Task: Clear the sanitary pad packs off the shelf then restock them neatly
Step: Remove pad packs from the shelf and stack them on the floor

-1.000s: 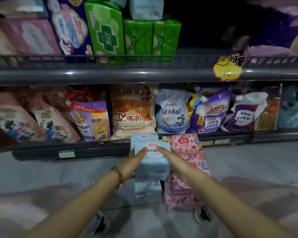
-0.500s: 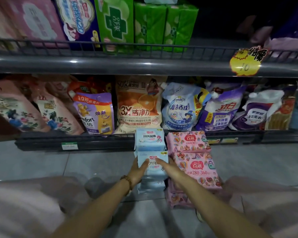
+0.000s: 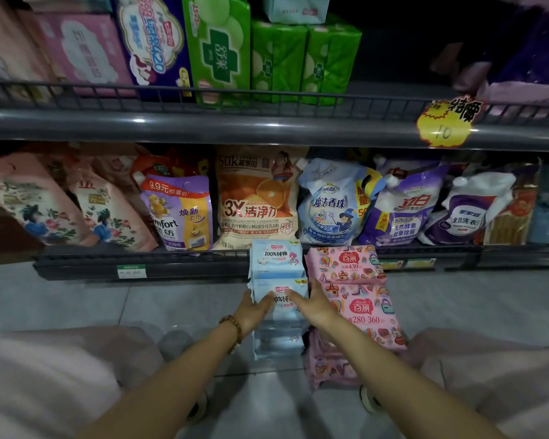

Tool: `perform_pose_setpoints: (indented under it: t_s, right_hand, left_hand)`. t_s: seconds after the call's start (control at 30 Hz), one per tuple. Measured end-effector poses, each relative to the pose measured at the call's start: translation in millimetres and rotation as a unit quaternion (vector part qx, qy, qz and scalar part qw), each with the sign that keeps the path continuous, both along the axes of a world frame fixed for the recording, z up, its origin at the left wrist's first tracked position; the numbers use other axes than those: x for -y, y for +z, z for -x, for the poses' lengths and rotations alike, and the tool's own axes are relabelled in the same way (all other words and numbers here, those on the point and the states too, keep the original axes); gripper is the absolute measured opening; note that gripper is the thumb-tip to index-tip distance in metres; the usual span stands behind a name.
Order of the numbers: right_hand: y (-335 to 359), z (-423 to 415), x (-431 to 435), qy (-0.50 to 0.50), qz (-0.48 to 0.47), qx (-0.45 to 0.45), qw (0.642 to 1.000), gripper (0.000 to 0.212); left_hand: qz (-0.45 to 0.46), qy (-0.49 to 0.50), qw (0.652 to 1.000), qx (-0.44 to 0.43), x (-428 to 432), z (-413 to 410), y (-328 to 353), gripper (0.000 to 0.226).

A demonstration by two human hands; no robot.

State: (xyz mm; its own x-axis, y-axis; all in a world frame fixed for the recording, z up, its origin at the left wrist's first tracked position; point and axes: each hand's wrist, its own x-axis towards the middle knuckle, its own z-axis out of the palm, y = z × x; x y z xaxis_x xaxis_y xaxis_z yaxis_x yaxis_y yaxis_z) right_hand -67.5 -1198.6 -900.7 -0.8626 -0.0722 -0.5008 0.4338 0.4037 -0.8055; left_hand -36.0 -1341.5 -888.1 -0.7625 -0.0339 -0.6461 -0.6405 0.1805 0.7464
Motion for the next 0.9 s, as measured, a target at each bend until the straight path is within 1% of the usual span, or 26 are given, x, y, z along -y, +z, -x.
perform_pose_setpoints:
  t_s: [0.1,0.17,0.23,0.3,0.33,0.4,0.47,0.5,0.6,0.7,0.77,0.83,0.9]
  right_hand:
    - [7.3,-0.2,-4.1,0.028,-0.018,-0.020,0.999,0.066]
    - [16.1,-2.3,-7.5,0.048,-0.028,-0.040,0.998,0.066]
    - [28.3,0.5,-14.8,0.093,-0.055,-0.091,0.990,0.065]
    - [52.6,8.5,-26.4,0.165,-0.108,-0.137,0.971,0.068]
    - [67.2,15.4,-33.1,0.191,-0.140,-0.158,0.959,0.070]
    - [102.5,34.4,-45.0,0.225,-0.173,-0.201,0.937,0.069]
    - [143.8,55.7,-50.8,0.239,-0.191,-0.268,0.914,0.065]
    - [165.4,67.1,-51.8,0.236,-0.194,-0.301,0.903,0.063]
    - [232.7,97.7,-47.8,0.197,-0.161,-0.379,0.890,0.061]
    - [281.8,131.3,-38.9,0.148,-0.129,-0.437,0.878,0.064]
    - [302.3,157.8,-30.9,0.101,-0.088,-0.435,0.890,0.065]
    - [318.6,181.9,-21.7,0.053,-0.043,-0.428,0.901,0.072]
    - [331.8,205.1,-11.3,0.020,-0.004,-0.436,0.900,0.077]
  left_hand:
    - [0.022,-0.011,1.000,-0.009,2.2,1.7,3.6,0.051]
    - [0.051,-0.032,0.998,-0.034,5.8,1.8,13.4,0.046]
    - [0.102,-0.059,0.991,-0.066,14.1,6.8,29.7,0.056]
    - [0.170,-0.121,0.971,-0.115,28.3,17.3,51.9,0.064]
    - [0.211,-0.160,0.953,-0.147,36.4,25.3,65.1,0.066]
    - [0.308,-0.218,0.904,-0.201,51.0,44.2,98.8,0.072]
    - [0.388,-0.241,0.850,-0.262,59.6,64.9,142.0,0.071]
    - [0.412,-0.245,0.826,-0.295,61.4,74.5,166.2,0.068]
    - [0.446,-0.215,0.775,-0.392,61.8,100.2,236.6,0.066]
    - [0.450,-0.169,0.728,-0.489,61.1,126.2,282.6,0.067]
    - [0.448,-0.142,0.702,-0.535,59.4,143.9,303.6,0.066]
    - [0.446,-0.109,0.682,-0.569,58.5,161.9,320.2,0.067]
    - [0.449,-0.068,0.670,-0.587,61.5,180.6,333.4,0.070]
